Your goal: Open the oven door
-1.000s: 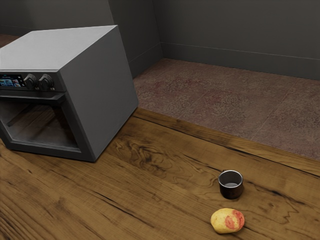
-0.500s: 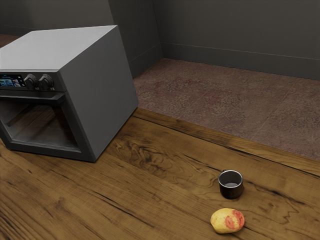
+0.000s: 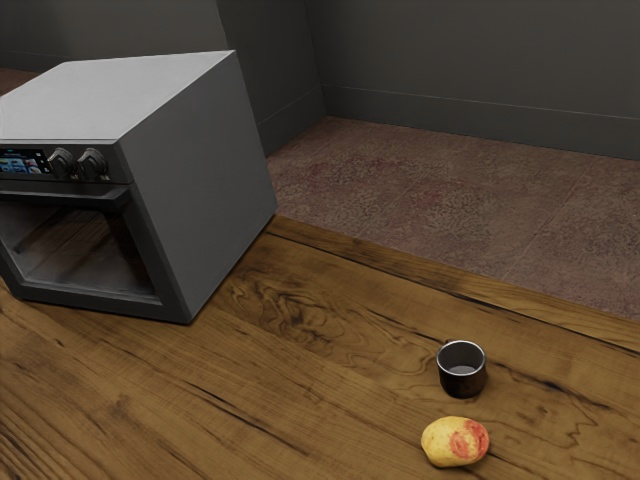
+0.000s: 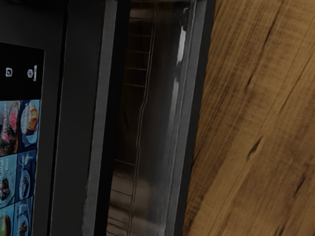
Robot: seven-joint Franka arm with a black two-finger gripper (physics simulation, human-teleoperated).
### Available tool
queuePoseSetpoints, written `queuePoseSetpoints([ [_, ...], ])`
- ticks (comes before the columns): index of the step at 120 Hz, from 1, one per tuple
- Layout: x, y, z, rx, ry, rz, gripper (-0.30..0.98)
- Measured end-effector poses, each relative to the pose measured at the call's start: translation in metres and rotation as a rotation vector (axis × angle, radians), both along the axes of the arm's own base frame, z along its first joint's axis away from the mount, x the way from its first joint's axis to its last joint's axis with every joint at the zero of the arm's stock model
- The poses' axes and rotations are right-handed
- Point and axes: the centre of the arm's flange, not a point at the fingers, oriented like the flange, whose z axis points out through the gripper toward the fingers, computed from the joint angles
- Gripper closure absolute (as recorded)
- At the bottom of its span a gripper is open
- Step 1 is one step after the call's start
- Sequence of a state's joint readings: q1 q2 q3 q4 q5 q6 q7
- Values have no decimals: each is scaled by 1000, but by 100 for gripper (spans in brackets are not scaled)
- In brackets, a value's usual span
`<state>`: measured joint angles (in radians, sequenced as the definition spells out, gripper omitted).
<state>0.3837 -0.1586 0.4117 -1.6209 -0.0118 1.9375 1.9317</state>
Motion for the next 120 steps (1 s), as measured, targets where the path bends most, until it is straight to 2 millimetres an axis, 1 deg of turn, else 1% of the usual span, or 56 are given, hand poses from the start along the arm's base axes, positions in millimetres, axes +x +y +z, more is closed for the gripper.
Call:
queuePoseSetpoints([
  [5,3,1,-4,11,3,-1,2],
  [15,12,-1,-17,41,22,-10,2],
  [25,16,1,-30,66,21,-9,2],
  [32,19,0,-36,84,12,-10,2],
  [44,23,1,-39,117,-6,-7,2],
  [62,28,-4,-49,151,-18,-14,2],
  [105,35,-3,-61,167,-35,2,2],
  [112,34,-5,-63,163,-37,3,2],
  [120,25,-10,-62,157,-51,4,2],
])
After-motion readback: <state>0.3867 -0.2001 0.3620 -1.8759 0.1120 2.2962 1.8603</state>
